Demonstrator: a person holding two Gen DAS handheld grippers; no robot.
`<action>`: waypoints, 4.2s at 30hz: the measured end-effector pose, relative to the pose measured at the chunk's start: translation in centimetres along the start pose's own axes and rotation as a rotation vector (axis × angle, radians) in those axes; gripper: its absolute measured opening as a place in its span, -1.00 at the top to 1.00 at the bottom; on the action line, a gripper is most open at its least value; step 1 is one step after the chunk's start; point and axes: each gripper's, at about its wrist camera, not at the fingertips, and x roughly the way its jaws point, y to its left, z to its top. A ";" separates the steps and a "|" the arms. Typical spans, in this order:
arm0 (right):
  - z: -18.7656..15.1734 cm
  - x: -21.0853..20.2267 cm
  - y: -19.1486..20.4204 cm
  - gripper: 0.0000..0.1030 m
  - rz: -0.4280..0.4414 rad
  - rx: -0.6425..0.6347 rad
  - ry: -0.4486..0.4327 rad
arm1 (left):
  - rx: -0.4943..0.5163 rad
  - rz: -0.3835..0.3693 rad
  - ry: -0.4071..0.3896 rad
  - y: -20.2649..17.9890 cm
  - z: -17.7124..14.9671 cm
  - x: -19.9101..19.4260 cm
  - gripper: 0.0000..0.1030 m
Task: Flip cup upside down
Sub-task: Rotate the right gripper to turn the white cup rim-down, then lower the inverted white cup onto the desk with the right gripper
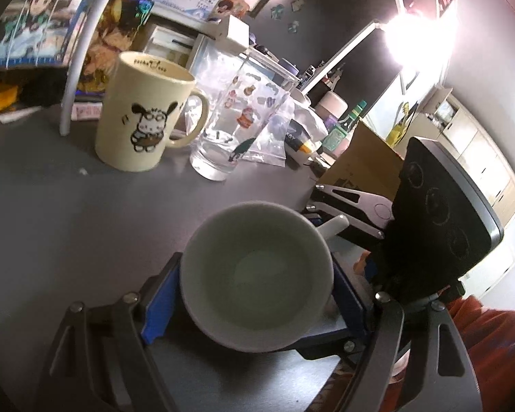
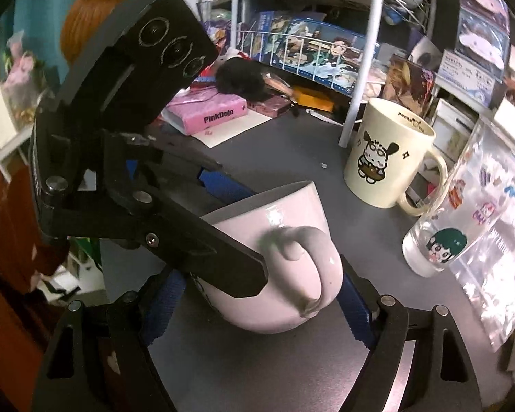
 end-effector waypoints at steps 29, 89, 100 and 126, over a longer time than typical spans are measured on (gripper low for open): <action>0.5 0.8 0.1 -0.34 0.026 -0.044 0.015 | 0.415 0.029 0.104 -3.0 4.6 0.8 -0.57; -2.6 1.7 -8.2 -0.36 0.472 1.062 -0.067 | 0.238 0.352 0.230 -1.5 2.9 1.4 -0.47; -1.6 3.9 -8.4 -0.53 0.472 1.224 -0.036 | 0.181 0.349 0.198 -0.9 2.7 0.9 -0.48; 0.3 -1.1 -3.8 -0.49 0.011 0.702 -0.093 | 0.217 0.262 0.053 -4.0 0.3 2.5 -0.49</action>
